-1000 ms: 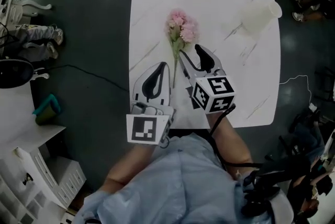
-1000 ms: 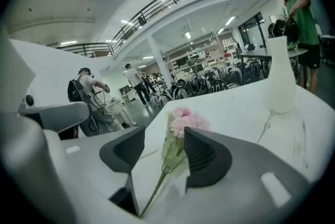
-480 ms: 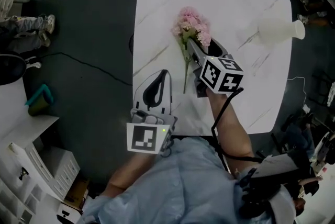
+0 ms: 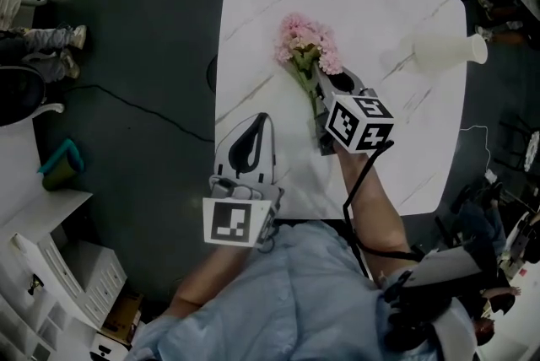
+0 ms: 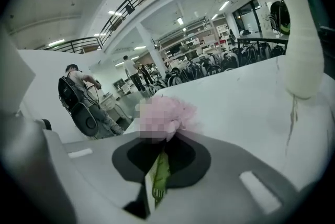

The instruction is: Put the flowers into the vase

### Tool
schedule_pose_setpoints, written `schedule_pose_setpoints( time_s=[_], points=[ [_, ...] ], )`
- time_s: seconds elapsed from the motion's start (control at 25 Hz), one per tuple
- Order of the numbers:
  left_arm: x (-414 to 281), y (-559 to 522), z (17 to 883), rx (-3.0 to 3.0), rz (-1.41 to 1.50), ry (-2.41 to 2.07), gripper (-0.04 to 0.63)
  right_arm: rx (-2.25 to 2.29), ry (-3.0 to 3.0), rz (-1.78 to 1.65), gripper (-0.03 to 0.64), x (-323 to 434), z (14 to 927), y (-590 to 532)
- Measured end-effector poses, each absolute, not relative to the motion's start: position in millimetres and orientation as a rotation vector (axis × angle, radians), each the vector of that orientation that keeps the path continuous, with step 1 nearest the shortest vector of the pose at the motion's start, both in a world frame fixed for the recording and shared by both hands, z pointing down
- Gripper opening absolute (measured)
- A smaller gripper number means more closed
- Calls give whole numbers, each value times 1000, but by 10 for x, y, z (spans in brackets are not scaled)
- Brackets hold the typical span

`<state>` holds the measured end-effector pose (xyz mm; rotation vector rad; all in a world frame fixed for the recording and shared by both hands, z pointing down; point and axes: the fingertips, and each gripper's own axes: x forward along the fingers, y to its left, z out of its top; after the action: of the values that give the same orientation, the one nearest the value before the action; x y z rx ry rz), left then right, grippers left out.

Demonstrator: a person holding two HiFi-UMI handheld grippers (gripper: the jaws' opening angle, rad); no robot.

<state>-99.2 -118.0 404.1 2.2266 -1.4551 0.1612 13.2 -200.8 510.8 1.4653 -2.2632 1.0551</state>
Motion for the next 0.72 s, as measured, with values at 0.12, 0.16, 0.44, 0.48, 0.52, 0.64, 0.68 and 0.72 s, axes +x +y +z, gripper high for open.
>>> schedule_pose_setpoints(
  time_s=[0.12,0.16,0.44,0.48,0.52,0.64,0.68,0.72],
  points=[
    [-914,-1093,3973,2254,158,-1429,5,1508,-2327,1044,19,208,4860,-1985],
    [-868,-1055,3946,2270,159,-1415,5,1523,-2351,1045,18,252,4761,-1975],
    [-436,-868,3731,2363,134,-1365,5,1685,-2521,971,20,860,3830,-1948],
    [-347,-843,3705,2381,120,-1346,5,1707,-2541,956,18,968,3689,-1945],
    [-261,-825,3677,2394,108,-1332,5,1726,-2557,939,18,1071,3553,-1941],
    [31,-774,3573,2426,94,-1291,5,1762,-2596,880,20,1374,3168,-1921],
    [148,-760,3533,2438,91,-1276,5,1770,-2608,863,18,1492,3050,-1914],
    [267,-751,3494,2450,87,-1262,5,1782,-2618,849,20,1622,2941,-1913]
  ],
)
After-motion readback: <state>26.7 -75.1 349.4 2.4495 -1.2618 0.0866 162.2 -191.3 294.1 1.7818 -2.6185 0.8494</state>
